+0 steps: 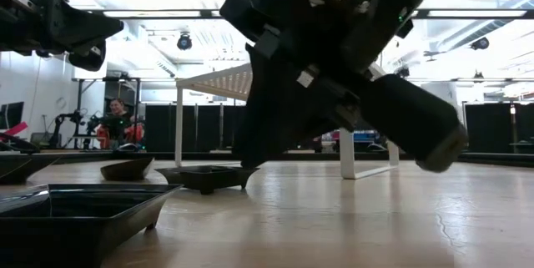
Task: Pick & Place Mini shaped plates
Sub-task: Stack the square plate on top of the other square plates on the shelf
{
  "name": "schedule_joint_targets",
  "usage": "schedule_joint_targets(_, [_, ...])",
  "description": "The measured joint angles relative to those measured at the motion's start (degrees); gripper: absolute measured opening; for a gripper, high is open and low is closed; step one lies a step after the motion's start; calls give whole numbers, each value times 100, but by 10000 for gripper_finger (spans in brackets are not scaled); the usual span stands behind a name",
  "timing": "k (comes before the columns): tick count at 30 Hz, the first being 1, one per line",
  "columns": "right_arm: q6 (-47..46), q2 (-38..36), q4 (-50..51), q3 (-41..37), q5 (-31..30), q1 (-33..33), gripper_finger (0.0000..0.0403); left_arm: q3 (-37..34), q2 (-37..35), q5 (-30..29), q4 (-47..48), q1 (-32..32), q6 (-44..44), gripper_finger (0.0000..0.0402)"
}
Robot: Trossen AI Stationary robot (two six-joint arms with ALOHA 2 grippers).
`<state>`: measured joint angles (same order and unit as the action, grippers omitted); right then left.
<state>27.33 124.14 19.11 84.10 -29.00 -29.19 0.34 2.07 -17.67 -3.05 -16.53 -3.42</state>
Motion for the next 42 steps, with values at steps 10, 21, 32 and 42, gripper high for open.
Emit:
schedule_joint_targets(10, [283,-2,-446,-132,-204,48,96,0,2,0,0,0,1,0])
schedule_joint_targets(21, [326,-2,-582,-352,69,95,71,0,0,0,0,4,1,0])
schedule_joint_targets(32, [446,-4,-846,-424,47,108,68,0,1,2,0,2,1,0])
schedule_joint_targets(42, [481,-13,-943,-450,83,234,65,0,2,2,0,0,2,0])
